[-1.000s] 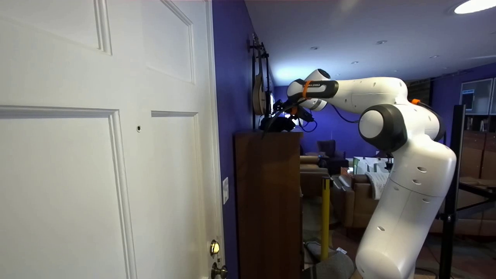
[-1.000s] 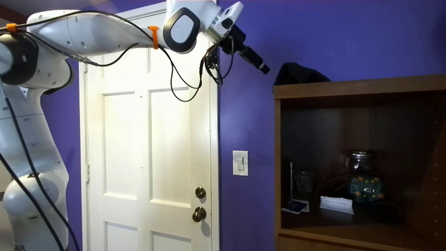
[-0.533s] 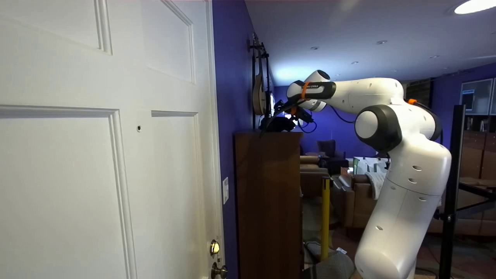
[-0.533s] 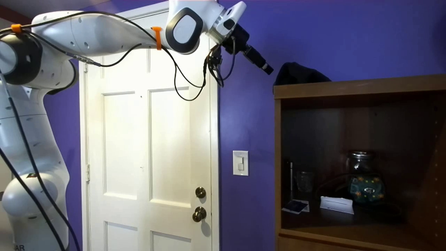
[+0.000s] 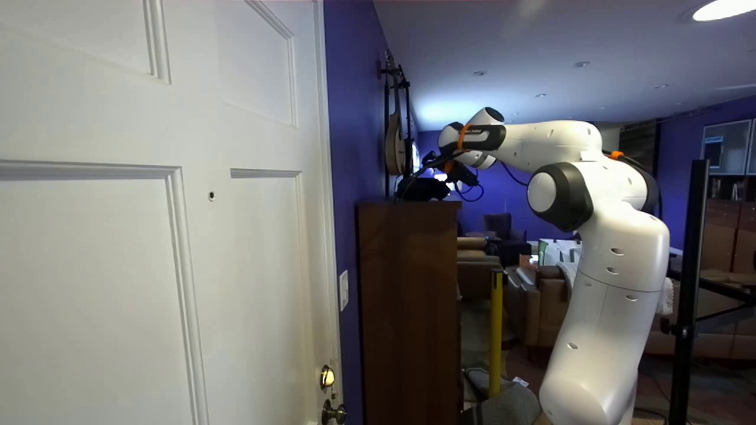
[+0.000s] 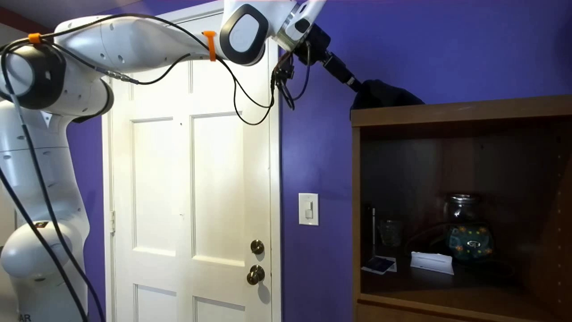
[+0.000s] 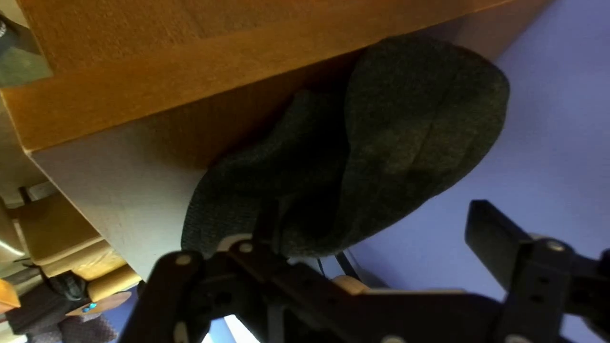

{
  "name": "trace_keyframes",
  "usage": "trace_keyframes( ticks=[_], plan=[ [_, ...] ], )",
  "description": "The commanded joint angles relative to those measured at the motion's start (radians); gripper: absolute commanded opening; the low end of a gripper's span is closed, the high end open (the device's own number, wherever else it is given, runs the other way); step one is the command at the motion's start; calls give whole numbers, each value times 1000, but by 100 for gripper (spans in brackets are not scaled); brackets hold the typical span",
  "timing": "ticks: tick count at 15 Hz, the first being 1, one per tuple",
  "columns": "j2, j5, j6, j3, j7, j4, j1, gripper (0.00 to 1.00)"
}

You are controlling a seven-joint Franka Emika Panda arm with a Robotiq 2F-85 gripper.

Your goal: Put the cap on the door

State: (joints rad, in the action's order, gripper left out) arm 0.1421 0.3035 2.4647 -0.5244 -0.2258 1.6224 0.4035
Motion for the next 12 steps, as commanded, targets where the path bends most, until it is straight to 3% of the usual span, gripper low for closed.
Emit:
trace_keyframes(
  ticks=[1, 11, 12],
  plan=[
    [-65, 115, -65, -27, 61, -89, 2, 100],
    [-185, 248, -90, -37, -23, -191, 63, 100],
    [-192, 253, -100, -33, -23, -196, 69, 75]
  ],
)
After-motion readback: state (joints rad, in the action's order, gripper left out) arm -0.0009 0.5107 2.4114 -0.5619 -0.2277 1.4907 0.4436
